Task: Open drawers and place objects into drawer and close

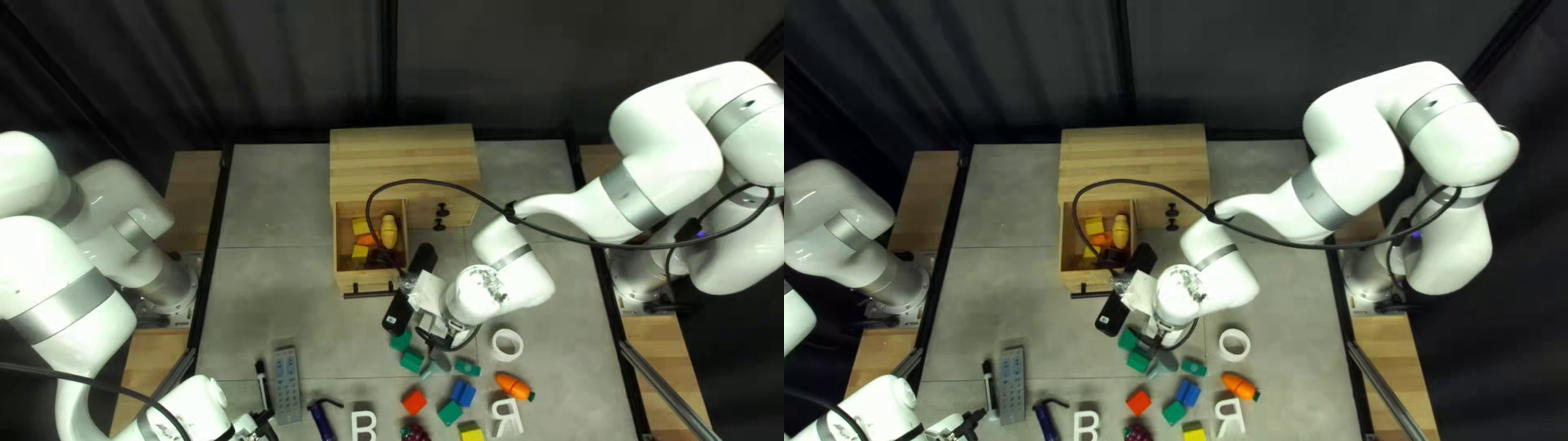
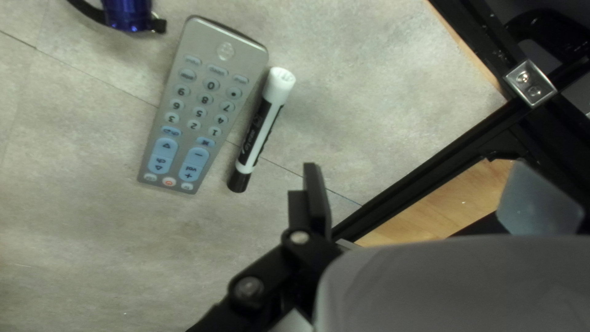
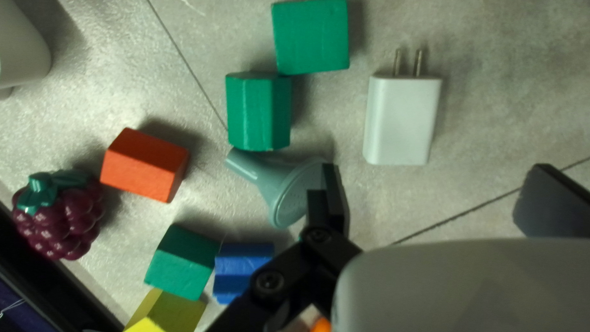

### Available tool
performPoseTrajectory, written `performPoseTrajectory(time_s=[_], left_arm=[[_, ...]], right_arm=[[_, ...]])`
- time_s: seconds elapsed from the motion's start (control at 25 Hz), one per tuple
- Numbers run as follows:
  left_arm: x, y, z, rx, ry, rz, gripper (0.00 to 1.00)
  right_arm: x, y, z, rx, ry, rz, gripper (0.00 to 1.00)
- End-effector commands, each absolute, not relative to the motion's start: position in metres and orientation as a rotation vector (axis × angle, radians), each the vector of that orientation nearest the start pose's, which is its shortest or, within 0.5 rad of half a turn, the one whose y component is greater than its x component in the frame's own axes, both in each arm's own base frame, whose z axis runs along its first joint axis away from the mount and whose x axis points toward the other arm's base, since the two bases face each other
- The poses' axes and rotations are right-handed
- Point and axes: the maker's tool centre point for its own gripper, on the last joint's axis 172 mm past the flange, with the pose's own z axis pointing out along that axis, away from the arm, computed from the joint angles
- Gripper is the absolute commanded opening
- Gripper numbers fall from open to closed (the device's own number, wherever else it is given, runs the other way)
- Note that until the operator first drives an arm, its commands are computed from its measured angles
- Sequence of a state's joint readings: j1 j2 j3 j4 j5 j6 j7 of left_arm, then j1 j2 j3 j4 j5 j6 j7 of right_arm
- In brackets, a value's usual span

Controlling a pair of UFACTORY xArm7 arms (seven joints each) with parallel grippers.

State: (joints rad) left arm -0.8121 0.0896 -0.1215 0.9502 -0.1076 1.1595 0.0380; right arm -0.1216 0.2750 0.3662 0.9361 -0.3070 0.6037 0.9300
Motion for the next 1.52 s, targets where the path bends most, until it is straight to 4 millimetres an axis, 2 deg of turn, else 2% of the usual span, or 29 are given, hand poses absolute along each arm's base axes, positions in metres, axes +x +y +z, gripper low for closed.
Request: performPoseTrajectory(time_s=[0.04, 0.16, 0.32, 0.88, 1.52], left_arm=[[0.208, -0.323, 0.112, -2.752, 1.354, 0.484, 1.00], [0.208, -0.323, 0.112, -2.752, 1.354, 0.484, 1.00], [0.208, -0.323, 0.112, -2.752, 1.354, 0.484, 1.00], [0.208, -0.323, 0.112, -2.752, 1.354, 0.484, 1.00], [0.208, -0.323, 0.112, -2.752, 1.354, 0.484, 1.00]], right_arm=[[0.489, 0.105, 0.046, -3.079, 0.680, -0.180, 1.00], [0.490, 0.105, 0.033, -3.072, 0.670, -0.170, 1.00], [0.490, 0.105, 0.026, -3.067, 0.664, -0.162, 1.00], [0.485, 0.107, 0.034, -3.120, 0.629, -0.208, 1.00], [0.490, 0.106, 0.029, -3.133, 0.607, -0.231, 1.00]])
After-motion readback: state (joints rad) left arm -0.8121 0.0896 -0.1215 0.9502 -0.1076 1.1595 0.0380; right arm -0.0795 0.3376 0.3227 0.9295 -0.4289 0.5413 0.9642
